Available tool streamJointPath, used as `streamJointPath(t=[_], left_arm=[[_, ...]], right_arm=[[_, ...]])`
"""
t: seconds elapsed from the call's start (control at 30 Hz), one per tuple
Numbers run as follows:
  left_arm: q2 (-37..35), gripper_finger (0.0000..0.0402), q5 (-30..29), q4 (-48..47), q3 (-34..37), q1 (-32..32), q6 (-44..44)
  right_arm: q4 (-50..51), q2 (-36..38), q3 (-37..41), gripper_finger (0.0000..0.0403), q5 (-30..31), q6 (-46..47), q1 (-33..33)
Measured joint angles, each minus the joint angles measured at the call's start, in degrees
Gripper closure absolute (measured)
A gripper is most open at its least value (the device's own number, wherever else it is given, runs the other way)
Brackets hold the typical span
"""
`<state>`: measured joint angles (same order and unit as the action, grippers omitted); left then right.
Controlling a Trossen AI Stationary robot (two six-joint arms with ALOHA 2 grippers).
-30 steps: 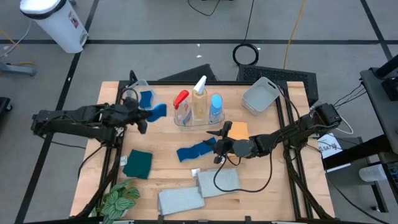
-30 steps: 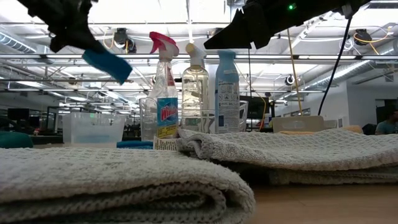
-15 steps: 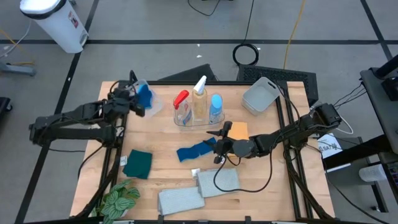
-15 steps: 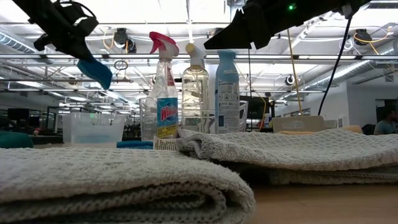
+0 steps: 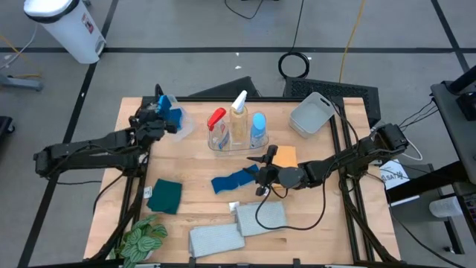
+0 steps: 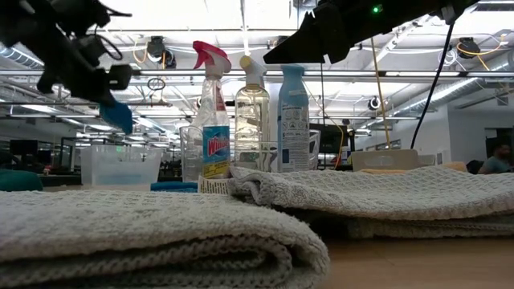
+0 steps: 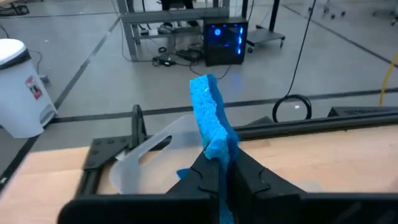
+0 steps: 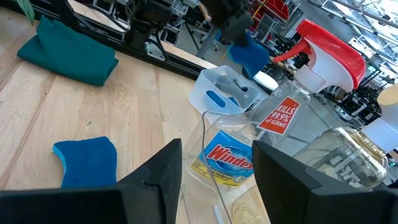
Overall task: Pick & Place Kitchen Items
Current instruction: Put the blue sponge into the white bin
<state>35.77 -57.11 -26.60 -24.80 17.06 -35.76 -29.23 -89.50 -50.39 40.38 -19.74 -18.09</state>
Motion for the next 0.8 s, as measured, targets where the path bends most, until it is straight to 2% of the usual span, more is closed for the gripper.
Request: streamJointPath(t=[0.23,0.33,0.43,0.53,0.8], left_arm=[[0.0,0.0385,-0.6,13.6,10.0,3.5,-0.4],[0.0,0.0394,1.6,19.1,13.2,4.9,-0.1],[0.3,0.0387,3.5,23.3,15.8,5.8,-0.5],[0.7,0.0377,3.6,25.4,17.6,6.3,-2.1],[2.9,0.039,5.2,26.9,18.4,6.7,-3.0]], right_arm=[[0.0,0.0,0.0,0.0245,0.0,0.0,0.0],[0.0,0.0,0.0,0.0244,0.0,0.0,0.0],[0.0,0.0,0.0,0.0242,0.0,0.0,0.0],[0.0,0.0,0.0,0.0242,0.0,0.0,0.0],[0.0,0.0,0.0,0.0247,-0.1,0.0,0.1]])
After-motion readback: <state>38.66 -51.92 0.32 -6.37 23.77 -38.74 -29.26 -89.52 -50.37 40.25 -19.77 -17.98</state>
